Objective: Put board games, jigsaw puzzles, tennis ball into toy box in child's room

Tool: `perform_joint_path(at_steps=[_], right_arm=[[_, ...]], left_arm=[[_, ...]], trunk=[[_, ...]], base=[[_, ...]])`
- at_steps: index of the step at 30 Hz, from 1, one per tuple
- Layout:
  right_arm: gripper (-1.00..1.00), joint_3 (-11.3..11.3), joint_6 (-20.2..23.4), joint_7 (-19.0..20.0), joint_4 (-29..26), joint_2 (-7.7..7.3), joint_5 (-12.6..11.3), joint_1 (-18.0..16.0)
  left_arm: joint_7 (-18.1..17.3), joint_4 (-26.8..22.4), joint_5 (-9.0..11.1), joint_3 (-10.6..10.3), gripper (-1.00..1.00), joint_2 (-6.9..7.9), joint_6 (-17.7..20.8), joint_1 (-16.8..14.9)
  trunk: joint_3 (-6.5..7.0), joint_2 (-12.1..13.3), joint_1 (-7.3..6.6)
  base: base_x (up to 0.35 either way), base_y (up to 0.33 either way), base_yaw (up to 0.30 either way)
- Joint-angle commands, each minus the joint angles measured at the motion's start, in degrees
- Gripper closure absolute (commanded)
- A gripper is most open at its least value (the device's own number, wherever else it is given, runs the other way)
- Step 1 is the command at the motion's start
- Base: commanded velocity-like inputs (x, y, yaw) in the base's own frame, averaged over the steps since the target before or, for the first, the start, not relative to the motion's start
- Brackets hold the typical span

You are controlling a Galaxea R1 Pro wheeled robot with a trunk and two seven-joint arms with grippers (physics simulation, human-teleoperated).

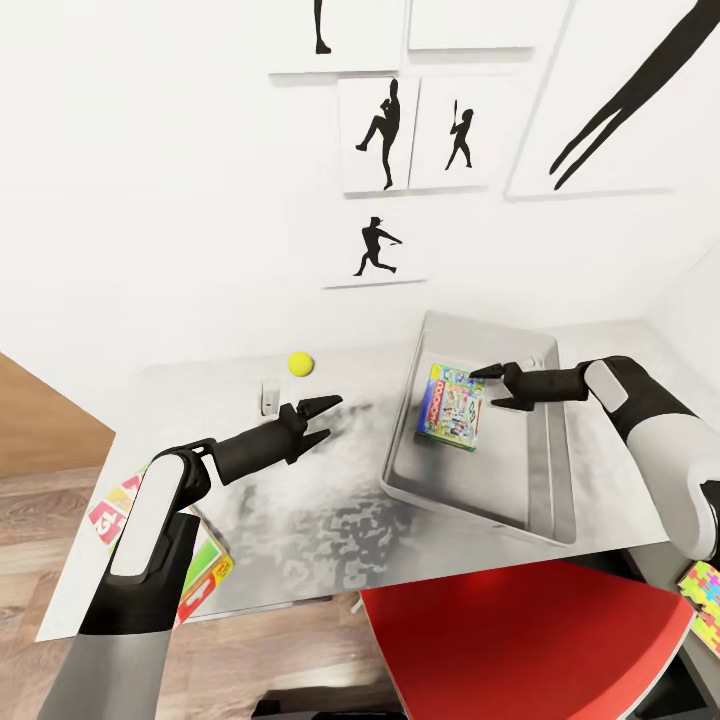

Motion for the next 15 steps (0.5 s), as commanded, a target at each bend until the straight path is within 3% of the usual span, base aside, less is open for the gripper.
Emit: perform_joint_path(at_steps=[1, 15], right_arm=[[-1.00, -0.1, 0.1, 0.4, 0.0, -0.02, 0.4, 0.0], [-1.00, -0.6, 0.1, 0.3, -1.9, -0.39, 0.4, 0.1]], left_arm=[[0.6, 0.0, 0.6, 0.0, -1.00, -0.03, 0.1, 0.0], [0.7, 0.1, 0.3, -0.1, -1.00, -0.03, 0.1, 0.0]], trunk=[[-0.08, -0.1, 0.03], [-0.08, -0.1, 0.03]], base=[[0.000, 0.000, 0.000], [0.000, 0.000, 0.000]])
